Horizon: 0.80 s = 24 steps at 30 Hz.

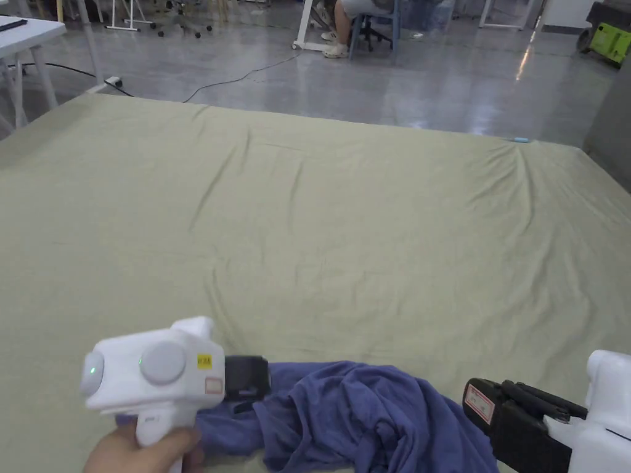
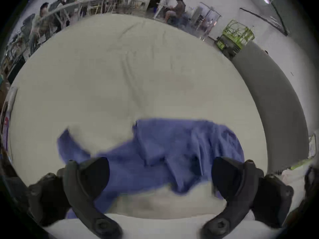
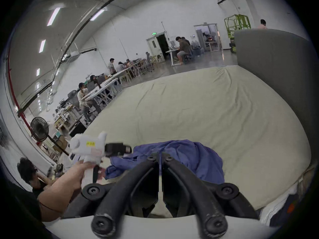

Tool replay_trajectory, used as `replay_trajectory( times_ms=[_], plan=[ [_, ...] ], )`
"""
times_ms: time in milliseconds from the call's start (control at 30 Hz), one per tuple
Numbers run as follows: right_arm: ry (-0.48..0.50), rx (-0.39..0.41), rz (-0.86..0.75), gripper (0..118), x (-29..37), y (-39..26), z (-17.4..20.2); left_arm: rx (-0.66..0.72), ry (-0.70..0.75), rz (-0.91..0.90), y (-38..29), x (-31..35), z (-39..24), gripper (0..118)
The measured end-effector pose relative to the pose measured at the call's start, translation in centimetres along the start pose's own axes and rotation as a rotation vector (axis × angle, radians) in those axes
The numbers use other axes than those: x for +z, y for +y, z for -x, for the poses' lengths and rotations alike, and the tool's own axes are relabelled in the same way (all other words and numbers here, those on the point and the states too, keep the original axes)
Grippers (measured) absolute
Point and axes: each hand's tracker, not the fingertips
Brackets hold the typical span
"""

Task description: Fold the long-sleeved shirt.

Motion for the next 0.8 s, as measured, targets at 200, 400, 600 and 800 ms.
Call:
replay_trajectory(
  times_ms=[200, 400, 600, 800],
  plan=[
    [-0.127, -0.015, 0.113, 0, -3.1, -0.8, -2.7, 0.005, 0.165, 0.16, 4.1, -9.0, 0.6, 75],
    [-0.173, -0.09, 0.343, 0, -8.1, -2.9, -6.4, -0.22, 0.165, 0.189, 3.3, -8.1, -2.5, 5],
    [-0.27, -0.147, 0.437, 42, -13.4, -3.8, -10.8, -0.155, 0.017, 0.087, 4.5, -1.2, -3.6, 5],
    [-0.374, -0.113, 0.648, 118, -19.7, -5.2, -14.5, -0.11, -0.125, 0.068, 3.7, 3.5, -4.1, 5]
  ],
)
